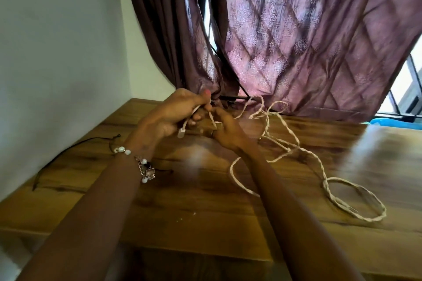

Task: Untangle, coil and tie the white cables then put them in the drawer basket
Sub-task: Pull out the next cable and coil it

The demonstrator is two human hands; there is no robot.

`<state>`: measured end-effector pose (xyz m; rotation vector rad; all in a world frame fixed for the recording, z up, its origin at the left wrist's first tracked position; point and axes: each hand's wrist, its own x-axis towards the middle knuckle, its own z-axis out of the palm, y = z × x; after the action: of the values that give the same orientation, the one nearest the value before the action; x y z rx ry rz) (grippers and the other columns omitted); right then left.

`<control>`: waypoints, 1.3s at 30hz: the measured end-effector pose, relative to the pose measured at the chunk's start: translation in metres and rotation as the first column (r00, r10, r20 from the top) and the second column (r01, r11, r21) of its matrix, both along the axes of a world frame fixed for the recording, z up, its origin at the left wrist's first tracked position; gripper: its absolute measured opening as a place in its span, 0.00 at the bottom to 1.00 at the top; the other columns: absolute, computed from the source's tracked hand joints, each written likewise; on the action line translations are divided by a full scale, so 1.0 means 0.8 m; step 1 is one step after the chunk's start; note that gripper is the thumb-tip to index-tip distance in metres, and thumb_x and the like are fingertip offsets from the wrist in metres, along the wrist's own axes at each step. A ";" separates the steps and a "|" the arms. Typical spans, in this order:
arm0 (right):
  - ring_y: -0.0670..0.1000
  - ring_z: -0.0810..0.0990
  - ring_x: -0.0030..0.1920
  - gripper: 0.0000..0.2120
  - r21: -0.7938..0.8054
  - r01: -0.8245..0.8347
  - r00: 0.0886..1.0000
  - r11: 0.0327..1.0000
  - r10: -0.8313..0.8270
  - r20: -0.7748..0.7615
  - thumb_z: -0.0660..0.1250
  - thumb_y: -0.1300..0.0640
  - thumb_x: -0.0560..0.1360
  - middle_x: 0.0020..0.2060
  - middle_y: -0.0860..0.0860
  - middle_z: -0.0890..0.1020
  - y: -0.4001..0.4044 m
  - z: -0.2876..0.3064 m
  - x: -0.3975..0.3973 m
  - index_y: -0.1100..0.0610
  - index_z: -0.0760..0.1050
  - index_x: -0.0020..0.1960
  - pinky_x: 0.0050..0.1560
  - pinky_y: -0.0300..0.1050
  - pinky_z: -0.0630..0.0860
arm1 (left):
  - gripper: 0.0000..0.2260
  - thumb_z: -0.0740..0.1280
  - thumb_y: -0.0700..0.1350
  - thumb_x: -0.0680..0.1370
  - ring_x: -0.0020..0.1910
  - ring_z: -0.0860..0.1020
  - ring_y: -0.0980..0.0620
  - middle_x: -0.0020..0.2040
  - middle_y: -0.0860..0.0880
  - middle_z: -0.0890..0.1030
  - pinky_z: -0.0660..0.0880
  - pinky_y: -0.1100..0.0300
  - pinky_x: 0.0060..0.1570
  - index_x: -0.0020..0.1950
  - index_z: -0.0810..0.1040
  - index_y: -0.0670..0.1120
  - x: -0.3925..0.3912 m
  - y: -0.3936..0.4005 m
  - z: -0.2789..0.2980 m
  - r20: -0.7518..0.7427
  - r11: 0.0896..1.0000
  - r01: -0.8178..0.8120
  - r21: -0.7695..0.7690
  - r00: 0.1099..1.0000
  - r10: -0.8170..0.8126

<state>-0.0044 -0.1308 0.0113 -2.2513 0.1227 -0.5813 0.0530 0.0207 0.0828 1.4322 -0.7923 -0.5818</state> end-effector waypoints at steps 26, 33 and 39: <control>0.55 0.75 0.52 0.18 -0.765 0.052 0.956 0.642 0.189 0.224 0.56 0.59 0.72 0.55 0.55 0.78 -0.001 -0.034 0.014 0.56 0.82 0.53 0.50 0.41 0.72 | 0.21 0.52 0.41 0.84 0.32 0.81 0.54 0.43 0.44 0.82 0.76 0.63 0.24 0.75 0.50 0.49 0.056 -0.052 -0.089 -0.169 0.930 -0.157 -0.332 0.980 0.105; 0.59 0.75 0.42 0.15 -0.621 0.133 0.940 0.773 0.101 0.327 0.62 0.67 0.67 0.42 0.57 0.78 -0.023 -0.020 -0.006 0.54 0.67 0.50 0.40 0.48 0.68 | 0.26 0.54 0.37 0.83 0.27 0.74 0.64 0.37 0.48 0.75 0.74 0.66 0.31 0.77 0.47 0.47 0.054 -0.053 -0.111 0.107 0.990 -0.108 -0.092 0.987 0.118; 0.51 0.75 0.41 0.09 -0.592 0.028 0.964 0.806 0.134 0.228 0.70 0.70 0.64 0.38 0.55 0.83 -0.038 -0.033 0.003 0.60 0.80 0.42 0.39 0.45 0.69 | 0.18 0.52 0.37 0.83 0.25 0.78 0.58 0.27 0.50 0.81 0.75 0.66 0.29 0.73 0.59 0.38 0.062 -0.064 -0.107 0.041 0.992 -0.093 -0.087 0.994 0.097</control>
<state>-0.0020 -0.1609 -0.0154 -2.7346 -0.3006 -0.9868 0.1028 -0.0308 -0.0030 1.4005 -0.7711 -0.4387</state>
